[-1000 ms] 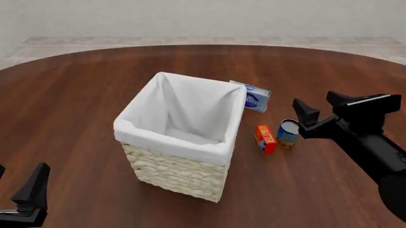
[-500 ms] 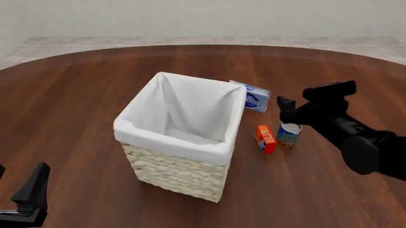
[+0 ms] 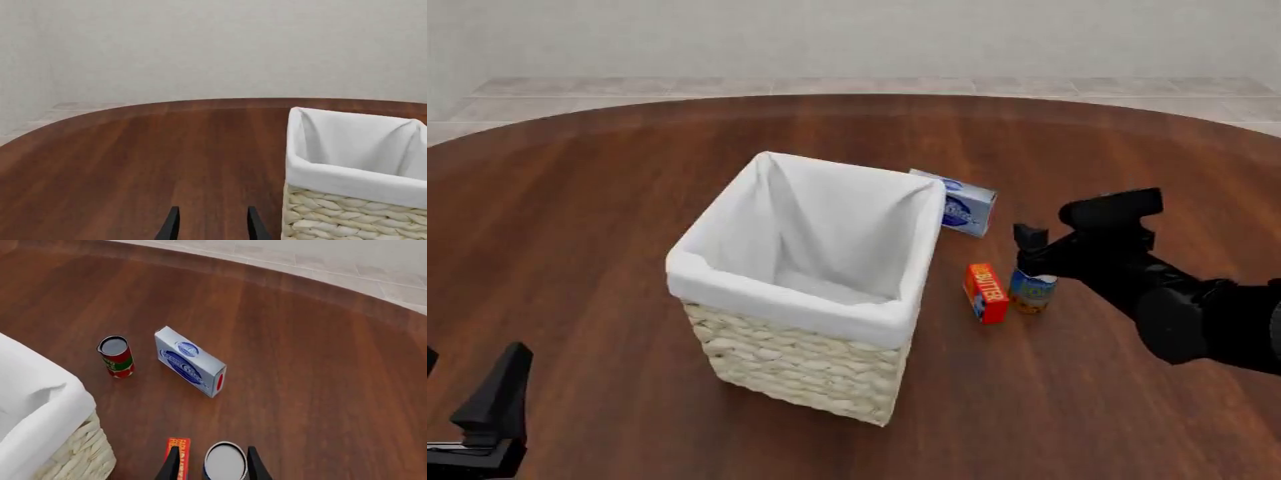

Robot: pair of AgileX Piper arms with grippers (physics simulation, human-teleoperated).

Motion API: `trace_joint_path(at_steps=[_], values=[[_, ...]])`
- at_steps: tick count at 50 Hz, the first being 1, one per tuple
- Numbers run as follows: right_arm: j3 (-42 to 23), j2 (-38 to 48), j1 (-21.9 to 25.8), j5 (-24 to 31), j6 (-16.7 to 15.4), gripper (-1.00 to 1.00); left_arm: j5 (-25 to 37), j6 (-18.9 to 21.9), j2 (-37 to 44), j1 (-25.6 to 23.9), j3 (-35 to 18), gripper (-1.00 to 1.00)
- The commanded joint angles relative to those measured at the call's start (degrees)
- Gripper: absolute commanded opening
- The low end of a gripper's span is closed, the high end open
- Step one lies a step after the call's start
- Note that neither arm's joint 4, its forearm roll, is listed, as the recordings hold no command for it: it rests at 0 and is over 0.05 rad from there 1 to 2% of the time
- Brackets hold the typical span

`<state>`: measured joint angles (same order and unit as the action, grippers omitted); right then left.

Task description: Pick up the alphabet soup and put it in the basket.

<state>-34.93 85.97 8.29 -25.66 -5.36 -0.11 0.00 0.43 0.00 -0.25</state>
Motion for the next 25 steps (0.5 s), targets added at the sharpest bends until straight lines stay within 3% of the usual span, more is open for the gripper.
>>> trace_joint_path(at_steps=[1, 25], values=[[1.5, 1.0, -0.6, -0.6, 0.2, 1.0, 0.0, 0.0, 0.0, 0.0, 0.0, 1.0], [2.4, 4.1, -2.8, -2.2, -0.9, 1.0, 0.0, 0.0, 0.0, 0.0, 0.0, 1.0]])
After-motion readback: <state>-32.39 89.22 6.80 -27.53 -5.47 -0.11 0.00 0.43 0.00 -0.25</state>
